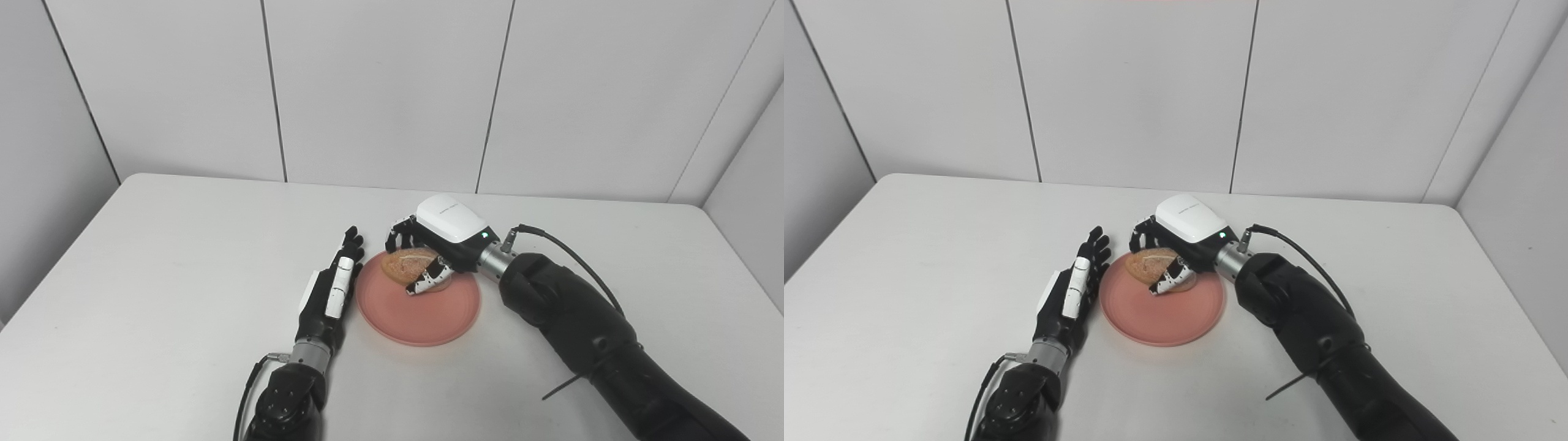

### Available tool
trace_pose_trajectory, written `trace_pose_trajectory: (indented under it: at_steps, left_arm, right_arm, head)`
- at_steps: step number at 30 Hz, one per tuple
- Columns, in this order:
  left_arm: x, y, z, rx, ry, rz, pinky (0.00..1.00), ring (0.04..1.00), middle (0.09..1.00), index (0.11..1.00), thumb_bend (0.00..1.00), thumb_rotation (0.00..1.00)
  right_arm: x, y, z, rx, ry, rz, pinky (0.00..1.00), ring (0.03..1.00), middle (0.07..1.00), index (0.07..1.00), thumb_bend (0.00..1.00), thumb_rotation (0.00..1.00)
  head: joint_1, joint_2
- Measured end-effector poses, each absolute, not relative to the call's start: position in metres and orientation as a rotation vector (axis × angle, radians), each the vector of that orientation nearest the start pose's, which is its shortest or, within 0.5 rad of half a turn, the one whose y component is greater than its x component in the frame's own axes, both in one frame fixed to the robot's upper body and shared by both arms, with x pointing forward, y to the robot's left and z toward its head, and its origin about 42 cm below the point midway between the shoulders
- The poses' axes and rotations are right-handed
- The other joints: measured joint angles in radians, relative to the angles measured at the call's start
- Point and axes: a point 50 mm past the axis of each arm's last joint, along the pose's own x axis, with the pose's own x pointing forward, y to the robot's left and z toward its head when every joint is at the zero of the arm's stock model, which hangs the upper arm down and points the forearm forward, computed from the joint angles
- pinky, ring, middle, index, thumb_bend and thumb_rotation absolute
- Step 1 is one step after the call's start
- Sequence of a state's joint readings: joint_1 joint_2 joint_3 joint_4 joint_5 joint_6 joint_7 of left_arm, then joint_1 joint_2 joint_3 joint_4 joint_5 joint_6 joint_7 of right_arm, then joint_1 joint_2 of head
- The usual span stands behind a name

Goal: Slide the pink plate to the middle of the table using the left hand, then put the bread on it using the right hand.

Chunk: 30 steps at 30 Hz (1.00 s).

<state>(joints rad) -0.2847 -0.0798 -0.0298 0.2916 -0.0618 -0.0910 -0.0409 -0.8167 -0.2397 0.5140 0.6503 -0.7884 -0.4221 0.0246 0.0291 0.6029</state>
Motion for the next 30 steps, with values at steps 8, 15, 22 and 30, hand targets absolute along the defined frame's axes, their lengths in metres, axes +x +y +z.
trace_pose_trajectory:
  at_steps: [8, 15, 22, 30]
  left_arm:
    - [0.378, 0.143, 0.112, -0.105, -0.063, -0.113, 1.00, 1.000, 1.000, 1.000, 0.73, 1.00]
    - [0.380, 0.143, 0.112, -0.086, -0.059, -0.095, 1.00, 1.000, 1.000, 1.000, 0.73, 1.00]
    - [0.380, 0.143, 0.112, -0.086, -0.059, -0.089, 1.00, 1.000, 1.000, 1.000, 0.73, 1.00]
    - [0.379, 0.143, 0.112, -0.086, -0.060, -0.090, 1.00, 1.000, 1.000, 1.000, 0.74, 1.00]
  right_arm:
    - [0.481, -0.122, 0.215, -1.287, -0.639, 0.686, 0.45, 0.429, 0.421, 0.526, 0.51, 0.00]
    - [0.474, -0.116, 0.219, -1.296, -0.659, 0.732, 0.29, 0.347, 0.403, 0.522, 0.51, 0.00]
    - [0.470, -0.115, 0.217, -1.275, -0.636, 0.781, 0.46, 0.539, 0.480, 0.509, 0.52, 0.00]
    - [0.467, -0.123, 0.207, -1.266, -0.586, 0.847, 0.68, 0.778, 0.805, 0.810, 0.58, 0.43]
  head:
    - [-0.008, 0.005]
    - [-0.009, 0.005]
    - [-0.012, 0.008]
    - [-0.014, 0.009]
